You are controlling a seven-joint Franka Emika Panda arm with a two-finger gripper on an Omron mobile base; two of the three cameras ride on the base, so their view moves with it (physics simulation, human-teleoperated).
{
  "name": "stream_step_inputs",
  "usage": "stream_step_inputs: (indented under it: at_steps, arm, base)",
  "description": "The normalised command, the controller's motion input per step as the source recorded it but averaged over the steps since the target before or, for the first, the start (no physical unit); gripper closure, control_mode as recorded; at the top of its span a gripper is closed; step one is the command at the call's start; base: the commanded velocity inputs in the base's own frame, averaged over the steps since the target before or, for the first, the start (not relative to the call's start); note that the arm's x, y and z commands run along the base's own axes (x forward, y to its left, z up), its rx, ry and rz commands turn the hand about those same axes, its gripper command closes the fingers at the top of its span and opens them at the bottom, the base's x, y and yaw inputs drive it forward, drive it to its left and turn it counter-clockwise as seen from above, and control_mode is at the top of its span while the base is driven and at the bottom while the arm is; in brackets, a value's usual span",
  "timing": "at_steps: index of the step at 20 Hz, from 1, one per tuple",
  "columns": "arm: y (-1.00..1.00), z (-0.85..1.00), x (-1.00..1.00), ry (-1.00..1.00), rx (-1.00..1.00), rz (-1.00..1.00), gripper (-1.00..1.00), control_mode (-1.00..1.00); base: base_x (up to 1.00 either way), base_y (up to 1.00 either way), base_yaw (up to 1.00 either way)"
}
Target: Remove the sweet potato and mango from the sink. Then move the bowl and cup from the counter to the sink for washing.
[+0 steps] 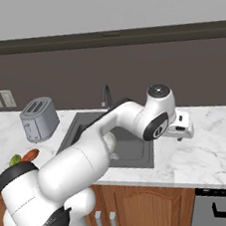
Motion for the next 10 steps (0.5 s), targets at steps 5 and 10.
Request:
stream_step_inputs:
  at_steps: [5,10]
  arm:
    - [-0.16,0.01,0.02,0.00,-0.01,0.16,-1.00,-1.00]
    - [-0.21,0.00,0.00,0.01,-0.10,0.08,-1.00,-1.00]
  base:
    - [0.00,0.00,0.00]
    - [0.00,0.00,0.00]
